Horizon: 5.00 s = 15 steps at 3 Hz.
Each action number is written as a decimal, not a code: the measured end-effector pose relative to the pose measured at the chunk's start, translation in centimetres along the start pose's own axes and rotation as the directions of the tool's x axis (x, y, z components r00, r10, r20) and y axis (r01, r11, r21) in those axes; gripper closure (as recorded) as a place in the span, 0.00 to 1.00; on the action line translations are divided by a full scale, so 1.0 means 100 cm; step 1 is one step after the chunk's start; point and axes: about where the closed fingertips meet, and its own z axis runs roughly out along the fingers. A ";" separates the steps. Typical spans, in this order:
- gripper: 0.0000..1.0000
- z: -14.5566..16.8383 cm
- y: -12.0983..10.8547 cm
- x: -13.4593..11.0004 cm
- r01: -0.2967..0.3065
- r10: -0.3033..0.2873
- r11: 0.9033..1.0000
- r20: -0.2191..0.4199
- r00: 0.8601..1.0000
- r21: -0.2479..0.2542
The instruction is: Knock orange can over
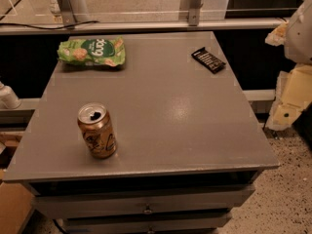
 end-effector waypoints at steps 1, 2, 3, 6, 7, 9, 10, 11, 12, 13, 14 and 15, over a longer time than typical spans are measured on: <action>0.00 0.000 0.000 0.000 0.000 0.000 1.000 0.000 1.000 0.000; 0.00 0.006 0.002 -0.002 -0.023 0.025 1.000 0.074 0.997 -0.018; 0.00 0.016 0.010 -0.015 -0.054 0.067 0.997 0.244 0.968 -0.060; 0.00 0.024 0.035 -0.076 -0.023 0.077 0.994 0.552 0.831 -0.105; 0.00 0.026 0.038 -0.082 0.017 0.053 0.993 0.575 0.816 -0.115; 0.00 0.062 0.073 -0.134 0.089 0.052 0.984 0.721 0.691 -0.156; 0.00 0.087 0.094 -0.158 0.083 0.102 0.977 0.772 0.628 -0.196; 0.00 0.103 0.110 -0.179 0.059 0.165 0.969 0.810 0.563 -0.239; 0.00 0.114 0.126 -0.200 0.025 0.243 0.957 0.844 0.478 -0.289; 0.00 0.118 0.131 -0.219 -0.027 0.315 0.944 0.871 0.378 -0.329; 0.00 0.118 0.135 -0.239 -0.069 0.369 0.928 0.878 0.304 -0.366; 0.00 0.116 0.136 -0.263 -0.083 0.363 0.931 0.882 0.301 -0.355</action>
Offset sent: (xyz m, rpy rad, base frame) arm -0.0001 0.0107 -0.0243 0.3208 0.0207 -0.0016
